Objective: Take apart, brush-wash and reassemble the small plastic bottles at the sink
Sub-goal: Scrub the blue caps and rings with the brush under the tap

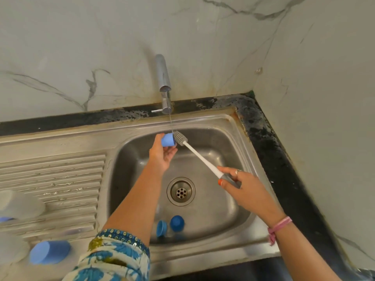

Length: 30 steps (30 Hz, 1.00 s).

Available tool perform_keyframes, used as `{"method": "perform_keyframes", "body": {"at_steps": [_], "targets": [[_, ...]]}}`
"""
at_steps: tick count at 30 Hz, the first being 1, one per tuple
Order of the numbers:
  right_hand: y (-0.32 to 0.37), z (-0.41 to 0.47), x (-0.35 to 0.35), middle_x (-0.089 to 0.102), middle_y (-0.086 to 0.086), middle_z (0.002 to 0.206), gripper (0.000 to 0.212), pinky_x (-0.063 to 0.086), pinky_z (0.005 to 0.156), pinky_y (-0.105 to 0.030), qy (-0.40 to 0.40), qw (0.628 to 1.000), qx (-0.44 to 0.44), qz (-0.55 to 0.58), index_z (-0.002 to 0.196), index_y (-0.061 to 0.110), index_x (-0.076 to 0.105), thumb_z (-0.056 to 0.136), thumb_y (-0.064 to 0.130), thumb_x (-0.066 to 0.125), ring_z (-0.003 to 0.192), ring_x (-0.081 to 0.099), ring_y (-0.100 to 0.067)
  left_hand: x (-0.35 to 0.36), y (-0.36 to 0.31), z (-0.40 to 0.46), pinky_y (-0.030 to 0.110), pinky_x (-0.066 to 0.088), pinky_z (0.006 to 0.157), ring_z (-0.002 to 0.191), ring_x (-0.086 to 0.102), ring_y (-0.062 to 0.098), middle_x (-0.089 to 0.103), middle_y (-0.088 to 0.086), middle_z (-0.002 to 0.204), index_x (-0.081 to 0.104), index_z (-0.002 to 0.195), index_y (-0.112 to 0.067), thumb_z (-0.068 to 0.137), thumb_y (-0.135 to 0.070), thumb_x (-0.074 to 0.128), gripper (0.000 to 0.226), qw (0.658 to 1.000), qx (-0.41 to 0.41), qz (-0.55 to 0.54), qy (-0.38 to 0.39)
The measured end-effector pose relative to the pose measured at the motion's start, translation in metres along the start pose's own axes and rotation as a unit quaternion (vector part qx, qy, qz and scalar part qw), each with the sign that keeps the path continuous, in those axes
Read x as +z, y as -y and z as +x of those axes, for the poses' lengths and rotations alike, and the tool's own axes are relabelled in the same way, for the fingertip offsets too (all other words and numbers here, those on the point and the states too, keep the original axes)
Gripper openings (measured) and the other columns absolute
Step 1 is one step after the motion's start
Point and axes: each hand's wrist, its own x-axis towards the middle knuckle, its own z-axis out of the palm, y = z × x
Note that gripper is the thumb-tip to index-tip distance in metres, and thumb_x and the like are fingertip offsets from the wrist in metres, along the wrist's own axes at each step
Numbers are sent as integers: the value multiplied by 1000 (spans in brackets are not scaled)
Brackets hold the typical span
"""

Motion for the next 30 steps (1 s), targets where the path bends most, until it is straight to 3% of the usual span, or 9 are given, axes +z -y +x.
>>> {"method": "perform_keyframes", "body": {"at_steps": [9,14,16,19,20,21,23,26,30], "targets": [[40,-8,4,52,12,97,43,50,73,-28,-23,951,-75,-299,142,47,37,100,39,44,88,59,-13,19,-34,-21,63,41,97,89,60,38,51,21,102,42,121,-8,96,-12,37,26,993,-37,76,87],[68,-9,13,62,-2,78,27,45,42,-27,65,988,62,125,122,37,58,97,25,55,51,49,-11,19,-49,-22,49,44,100,72,61,15,58,5,82,55,98,-16,91,-31,61,17,993,-59,47,90],[74,-10,12,57,-4,67,14,33,31,-18,156,866,190,435,109,18,62,97,20,54,39,40,-8,18,-49,-22,45,48,95,67,59,10,59,0,76,56,91,-21,87,-31,70,18,992,-52,-6,113],[72,-9,18,50,-6,50,26,36,30,-16,328,498,263,758,84,0,53,95,24,55,33,39,-8,17,-46,-23,36,51,84,75,59,10,65,-2,84,56,101,-24,86,-36,70,24,992,-31,-3,121],[72,-9,21,50,-6,48,28,37,30,-16,335,475,255,773,82,0,52,94,25,54,32,40,-9,18,-47,-23,32,50,78,76,57,11,65,-1,88,55,104,-23,86,-39,69,28,994,-23,17,105],[73,-10,25,49,-4,49,29,36,28,-16,319,513,244,759,82,1,53,94,27,55,30,40,-8,19,-48,-23,28,49,75,76,55,12,63,1,89,54,107,-21,86,-42,68,32,995,-16,33,95],[78,-12,31,49,-3,60,22,31,26,-16,230,705,207,638,101,6,60,93,27,57,32,36,-6,24,-54,-24,27,48,73,71,53,13,57,4,84,53,110,-17,90,-45,63,35,994,7,68,88],[65,-4,38,50,-2,73,36,39,39,-25,57,982,59,170,134,39,50,100,26,49,46,40,-10,31,-64,-21,32,50,79,75,55,16,56,4,89,53,115,-16,94,-44,58,35,986,39,145,69],[45,7,28,46,2,95,52,46,53,-30,-62,901,-59,-424,151,41,15,104,29,34,58,49,-13,28,-63,-14,36,54,86,92,61,23,60,11,113,53,119,-11,87,-35,71,45,983,49,176,30]]}}
